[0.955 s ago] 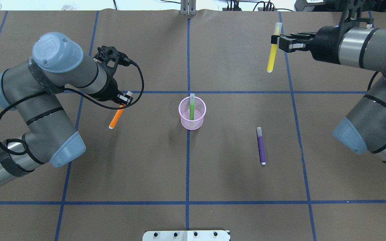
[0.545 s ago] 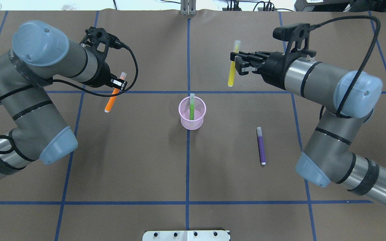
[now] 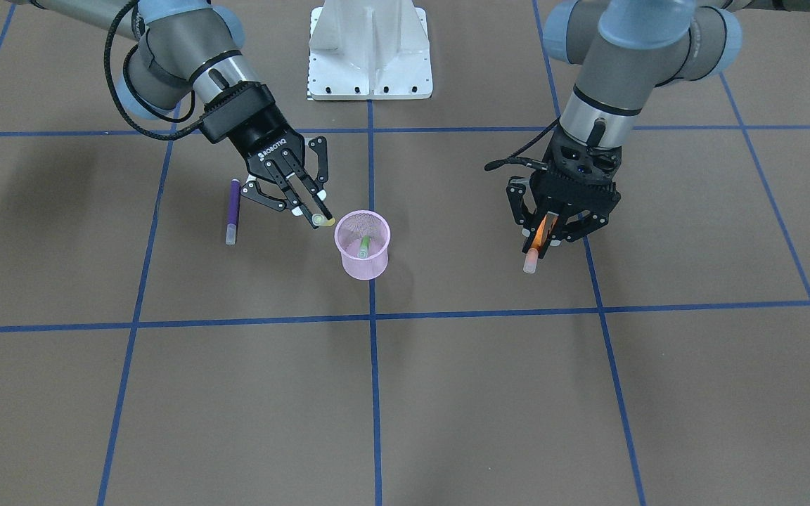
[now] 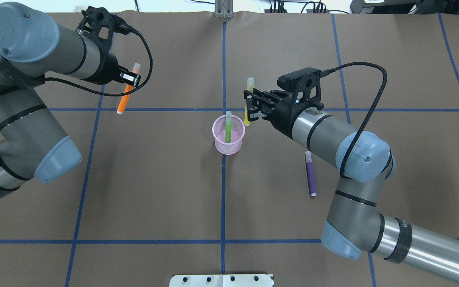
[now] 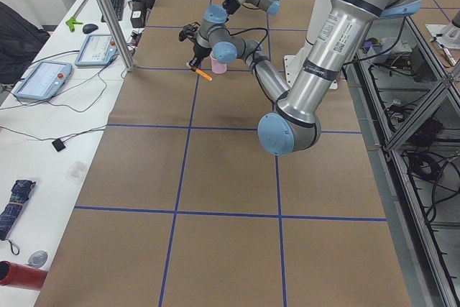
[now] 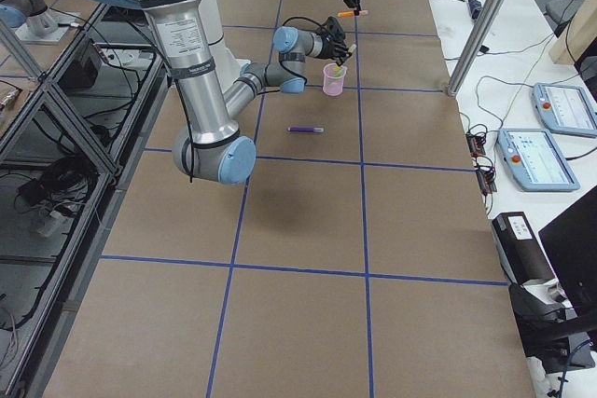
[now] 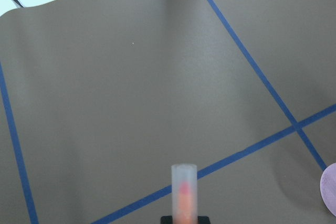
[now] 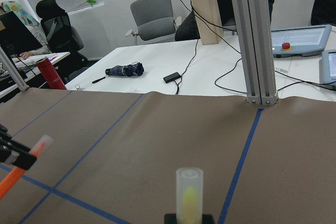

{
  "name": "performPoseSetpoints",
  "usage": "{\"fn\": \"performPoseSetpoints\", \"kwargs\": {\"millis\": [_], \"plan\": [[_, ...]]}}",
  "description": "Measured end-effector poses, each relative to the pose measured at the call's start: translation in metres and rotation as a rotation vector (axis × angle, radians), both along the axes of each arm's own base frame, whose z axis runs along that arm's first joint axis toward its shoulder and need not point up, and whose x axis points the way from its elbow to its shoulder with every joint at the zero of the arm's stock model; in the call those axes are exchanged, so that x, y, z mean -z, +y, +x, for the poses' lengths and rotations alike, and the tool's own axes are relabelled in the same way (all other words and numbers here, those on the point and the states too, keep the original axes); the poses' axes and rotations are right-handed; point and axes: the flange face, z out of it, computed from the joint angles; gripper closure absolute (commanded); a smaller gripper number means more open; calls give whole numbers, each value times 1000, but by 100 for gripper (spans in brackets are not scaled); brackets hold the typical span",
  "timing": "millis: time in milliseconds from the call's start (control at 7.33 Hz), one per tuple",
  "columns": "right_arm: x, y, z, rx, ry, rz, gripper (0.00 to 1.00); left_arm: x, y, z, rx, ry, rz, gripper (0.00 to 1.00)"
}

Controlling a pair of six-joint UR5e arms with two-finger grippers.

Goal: Collect pens into pen holder
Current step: 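Lift orange marker with left gripper while right carries yellow marker to cup, then lower the yellow marker into the cup and open the right gripper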

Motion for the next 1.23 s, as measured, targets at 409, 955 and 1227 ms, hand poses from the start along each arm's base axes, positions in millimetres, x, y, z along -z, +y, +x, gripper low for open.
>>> {"fn": "performPoseSetpoints", "kwargs": {"millis": [409, 955, 1227], "plan": [[11, 0, -29, -12, 2, 5, 100, -3, -3, -2, 7, -5, -2, 100], [-6, 9, -54, -8, 38, -10, 14, -4, -7, -5, 16, -8, -4, 100], [-8, 11, -59, -7, 45, -13, 1, -5, -8, -7, 17, -10, -3, 100]]}}
